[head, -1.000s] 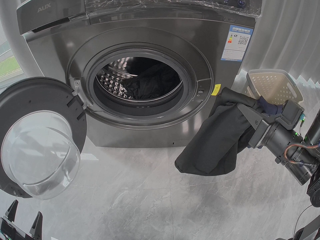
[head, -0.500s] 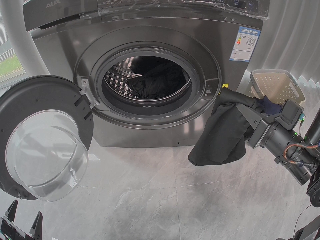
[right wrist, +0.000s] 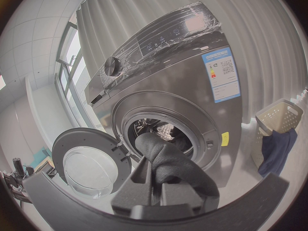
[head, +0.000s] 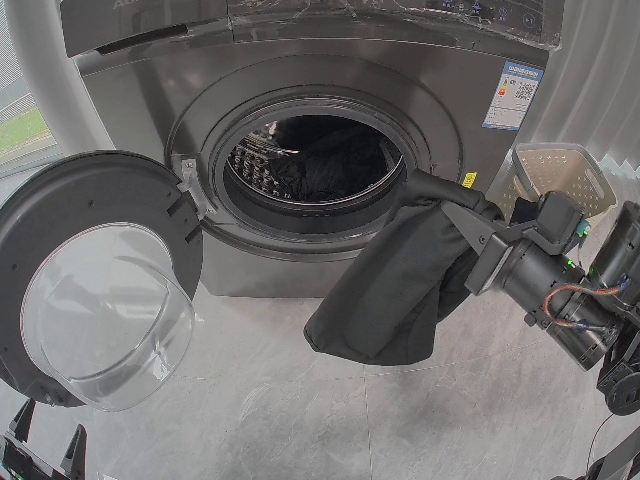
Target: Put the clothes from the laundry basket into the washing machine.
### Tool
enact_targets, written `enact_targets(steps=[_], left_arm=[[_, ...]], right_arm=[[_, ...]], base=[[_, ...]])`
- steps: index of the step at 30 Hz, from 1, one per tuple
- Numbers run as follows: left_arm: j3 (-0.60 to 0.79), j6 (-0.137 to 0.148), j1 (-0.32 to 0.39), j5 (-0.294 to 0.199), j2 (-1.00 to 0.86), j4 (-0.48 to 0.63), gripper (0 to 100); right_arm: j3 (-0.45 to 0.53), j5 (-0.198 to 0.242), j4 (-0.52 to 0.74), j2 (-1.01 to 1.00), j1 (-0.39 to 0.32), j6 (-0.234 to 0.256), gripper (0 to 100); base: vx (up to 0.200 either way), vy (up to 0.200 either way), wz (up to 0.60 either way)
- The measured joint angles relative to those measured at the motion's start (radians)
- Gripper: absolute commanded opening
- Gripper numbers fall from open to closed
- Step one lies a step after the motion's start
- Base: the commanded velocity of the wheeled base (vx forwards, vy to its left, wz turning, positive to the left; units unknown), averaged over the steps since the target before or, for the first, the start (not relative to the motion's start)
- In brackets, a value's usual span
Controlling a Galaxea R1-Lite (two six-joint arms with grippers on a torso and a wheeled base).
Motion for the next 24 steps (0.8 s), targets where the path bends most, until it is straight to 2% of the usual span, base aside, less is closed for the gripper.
enact_targets(steps=[5,6,10,13,16,18,21,24], left_arm=[[0.0,0.055,0.001,-0.023,0.0,0.0,100],[0.0,0.055,0.001,-0.024,0.0,0.0,100],[0.0,0.012,0.001,-0.024,0.0,0.001,100],[0.0,0.014,0.002,-0.024,0.0,0.001,100],[0.0,0.041,0.002,-0.022,0.0,-0.008,100],[-0.003,0.044,0.003,-0.023,0.0,-0.023,100],[-0.056,0.024,0.002,-0.044,0.004,-0.042,100],[-0.153,0.0,-0.01,-0.1,0.04,-0.039,100]], right_arm=[[-0.03,-0.005,-0.016,0.043,0.025,0.003,0],[-0.031,-0.005,-0.017,0.048,0.029,0.004,0],[-0.024,0.001,-0.02,0.057,0.037,0.015,0],[-0.021,0.005,-0.02,0.06,0.042,0.016,0],[-0.023,0.006,-0.02,0.062,0.051,0.016,0],[-0.028,0.007,-0.02,0.064,0.056,0.016,0],[-0.034,0.008,-0.02,0.066,0.062,0.017,0],[-0.049,0.01,-0.02,0.071,0.067,0.017,0]], base=[[0.0,0.0,0.0],[0.0,0.0,0.0],[0.0,0.0,0.0],[0.0,0.0,0.0],[0.0,0.0,0.0],[0.0,0.0,0.0],[0.0,0.0,0.0],[0.0,0.0,0.0]])
